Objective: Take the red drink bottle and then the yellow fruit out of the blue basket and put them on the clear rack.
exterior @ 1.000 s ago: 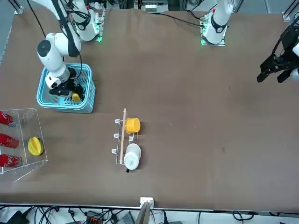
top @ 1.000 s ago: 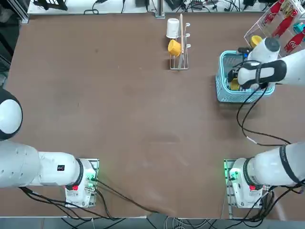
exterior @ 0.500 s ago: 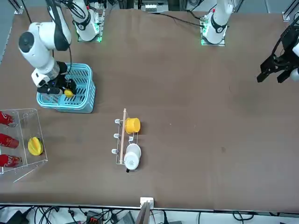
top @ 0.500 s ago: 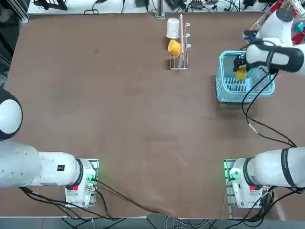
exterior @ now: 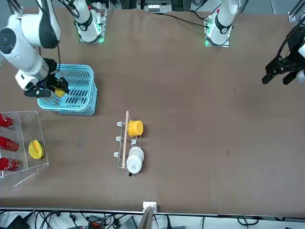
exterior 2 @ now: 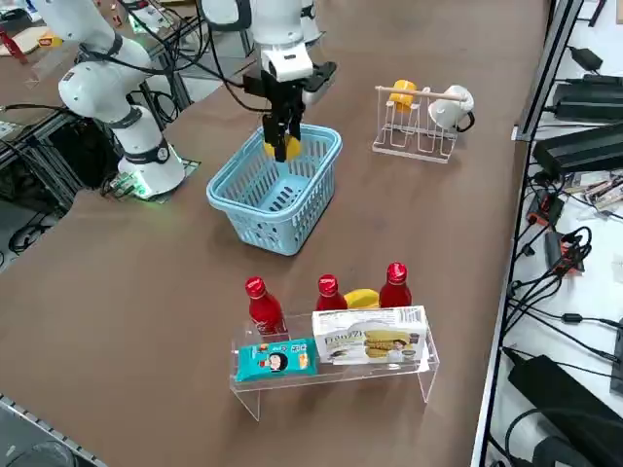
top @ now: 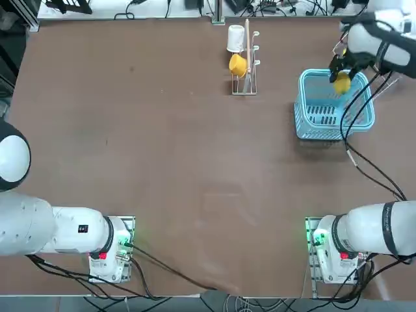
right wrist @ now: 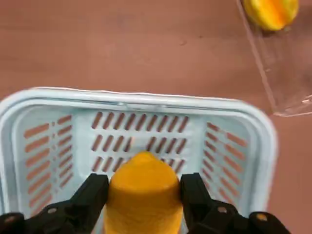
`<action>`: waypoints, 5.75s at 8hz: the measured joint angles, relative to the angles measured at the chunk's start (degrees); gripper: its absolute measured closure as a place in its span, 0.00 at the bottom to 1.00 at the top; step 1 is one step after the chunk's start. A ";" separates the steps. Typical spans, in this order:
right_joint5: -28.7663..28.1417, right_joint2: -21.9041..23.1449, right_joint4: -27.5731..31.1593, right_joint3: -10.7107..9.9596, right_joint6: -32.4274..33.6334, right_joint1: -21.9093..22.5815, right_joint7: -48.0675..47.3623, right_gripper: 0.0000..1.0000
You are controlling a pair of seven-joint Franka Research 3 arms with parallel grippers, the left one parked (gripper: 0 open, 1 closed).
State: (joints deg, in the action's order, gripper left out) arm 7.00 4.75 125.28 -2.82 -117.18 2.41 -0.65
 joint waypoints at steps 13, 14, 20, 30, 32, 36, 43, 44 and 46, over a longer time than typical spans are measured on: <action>13.11 -22.73 -19.25 -0.58 -8.93 -11.58 37.51 0.14; 13.58 -24.22 -19.24 -0.59 -11.05 -12.67 39.24 0.14; 18.75 -32.84 -19.24 -0.63 -20.80 -16.66 43.89 0.15; 21.84 -36.46 -19.39 -0.64 -23.88 -18.76 44.08 0.15; 21.84 -36.67 -19.62 -0.64 -23.89 -18.76 44.08 0.00; 19.43 -35.76 -21.91 0.11 -21.69 -18.59 43.92 0.00; 0.29 -20.76 -26.13 1.48 -1.13 -13.05 30.61 0.00; -0.58 -17.84 -26.32 1.65 2.64 -11.56 27.53 0.00; -1.05 -13.01 -28.33 1.84 11.24 -7.83 20.41 0.00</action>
State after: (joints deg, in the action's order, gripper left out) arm 5.95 -8.27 96.95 -0.98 -105.95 -5.42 19.76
